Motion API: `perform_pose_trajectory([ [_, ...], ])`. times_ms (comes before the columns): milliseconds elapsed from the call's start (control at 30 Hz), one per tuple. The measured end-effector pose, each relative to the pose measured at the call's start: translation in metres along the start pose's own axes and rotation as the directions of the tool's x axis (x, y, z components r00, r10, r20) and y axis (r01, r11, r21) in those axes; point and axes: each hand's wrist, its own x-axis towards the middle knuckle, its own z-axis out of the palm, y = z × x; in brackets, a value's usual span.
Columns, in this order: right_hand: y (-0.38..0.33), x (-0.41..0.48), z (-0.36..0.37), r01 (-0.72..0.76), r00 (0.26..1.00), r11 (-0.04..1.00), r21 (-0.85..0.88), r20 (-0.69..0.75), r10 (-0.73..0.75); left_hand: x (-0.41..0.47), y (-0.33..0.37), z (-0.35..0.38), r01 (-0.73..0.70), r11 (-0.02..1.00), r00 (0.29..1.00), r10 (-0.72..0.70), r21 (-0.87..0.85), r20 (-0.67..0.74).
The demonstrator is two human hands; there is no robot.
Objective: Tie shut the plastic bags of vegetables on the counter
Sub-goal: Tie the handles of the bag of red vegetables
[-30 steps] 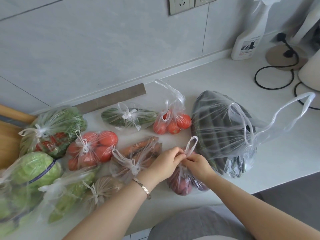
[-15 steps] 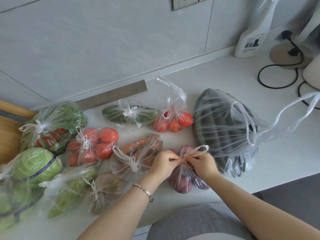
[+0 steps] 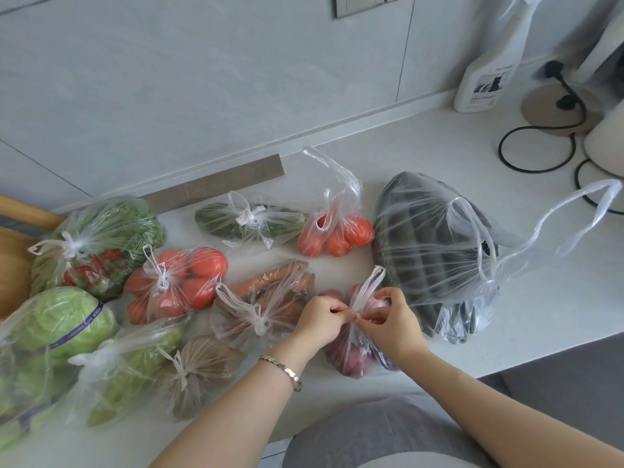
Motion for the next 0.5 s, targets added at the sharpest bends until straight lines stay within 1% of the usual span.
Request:
perform_pose_trajectory([
  [100,0.004,-0.002,0.007,0.151,0.988,0.979,-0.134,-0.006,-0.154,-0.002,0.002,-0.002,0.046,0.997,0.999,-0.044,-0.063,0.025],
  [167,0.006,-0.002,0.010,0.256,0.966,0.939,-0.229,0.016,-0.259,-0.003,0.001,-0.005,0.058,0.993,0.998,-0.054,-0.101,0.043],
  [233,0.010,0.000,0.011,0.373,0.926,0.874,-0.311,0.056,-0.375,-0.004,-0.001,-0.008,0.052,0.992,0.997,-0.044,-0.119,0.065],
  [300,0.011,0.002,0.009,0.468,0.882,0.819,-0.333,0.108,-0.459,-0.004,-0.002,-0.010,0.014,0.996,0.997,-0.008,-0.083,0.076],
  [400,0.013,0.006,0.006,0.535,0.845,0.763,-0.363,0.195,-0.499,-0.005,-0.002,-0.012,-0.078,0.997,0.994,0.076,0.024,0.073],
  [433,0.012,0.008,0.006,0.554,0.831,0.735,-0.391,0.211,-0.514,-0.006,-0.002,-0.012,-0.106,0.993,0.992,0.102,0.057,0.072],
  [500,0.007,0.009,0.003,0.578,0.816,0.659,-0.482,0.308,-0.489,-0.006,-0.003,-0.011,-0.156,0.981,0.987,0.150,0.113,0.061],
])
